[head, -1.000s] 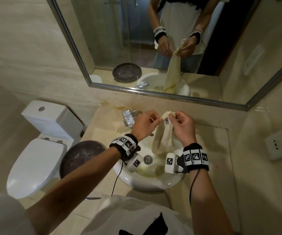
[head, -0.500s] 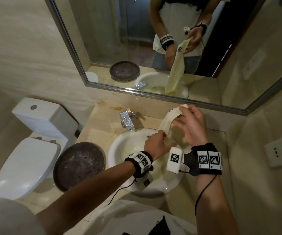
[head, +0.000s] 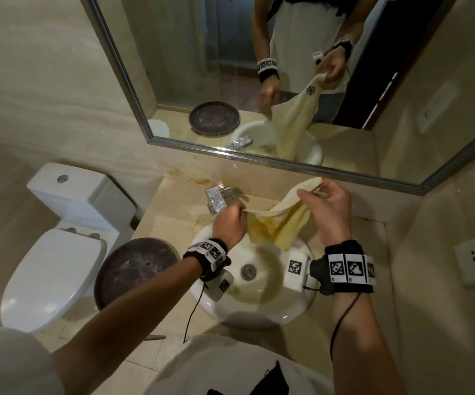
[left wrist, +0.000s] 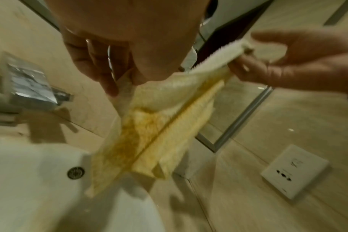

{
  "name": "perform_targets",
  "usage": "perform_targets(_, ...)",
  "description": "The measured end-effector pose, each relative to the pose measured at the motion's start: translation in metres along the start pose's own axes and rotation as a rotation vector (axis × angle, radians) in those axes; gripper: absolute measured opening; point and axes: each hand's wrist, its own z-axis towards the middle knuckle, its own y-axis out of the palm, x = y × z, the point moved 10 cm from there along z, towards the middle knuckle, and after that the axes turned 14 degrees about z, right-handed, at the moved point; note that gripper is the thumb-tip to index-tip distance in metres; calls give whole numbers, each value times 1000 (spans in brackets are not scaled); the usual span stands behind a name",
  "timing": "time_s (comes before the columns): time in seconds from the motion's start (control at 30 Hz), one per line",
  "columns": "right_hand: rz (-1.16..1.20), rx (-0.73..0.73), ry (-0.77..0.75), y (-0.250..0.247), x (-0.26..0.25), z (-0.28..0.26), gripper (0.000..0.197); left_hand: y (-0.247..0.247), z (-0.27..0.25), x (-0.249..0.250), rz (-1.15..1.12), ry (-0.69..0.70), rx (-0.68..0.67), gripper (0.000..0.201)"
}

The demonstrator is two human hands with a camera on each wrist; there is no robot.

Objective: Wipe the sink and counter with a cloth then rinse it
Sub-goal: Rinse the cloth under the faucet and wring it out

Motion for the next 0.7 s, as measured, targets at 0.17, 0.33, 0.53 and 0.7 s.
perform_targets(0.17, -208, 103, -30, -19, 8, 8, 31, -45, 13, -9, -2, 42, 111, 11)
perform_targets(0.33, -46, 102, 92, -22, 26, 12, 42, -75, 22, -17, 14, 7, 176, 9)
perform_targets(0.53, -9, 36, 74, -15, 35, 12, 49, -92, 30, -23, 2, -37, 203, 16)
perform_targets(0.7, -432, 73, -57, -16, 34, 18, 17, -78, 31, -26, 1, -127, 77, 19)
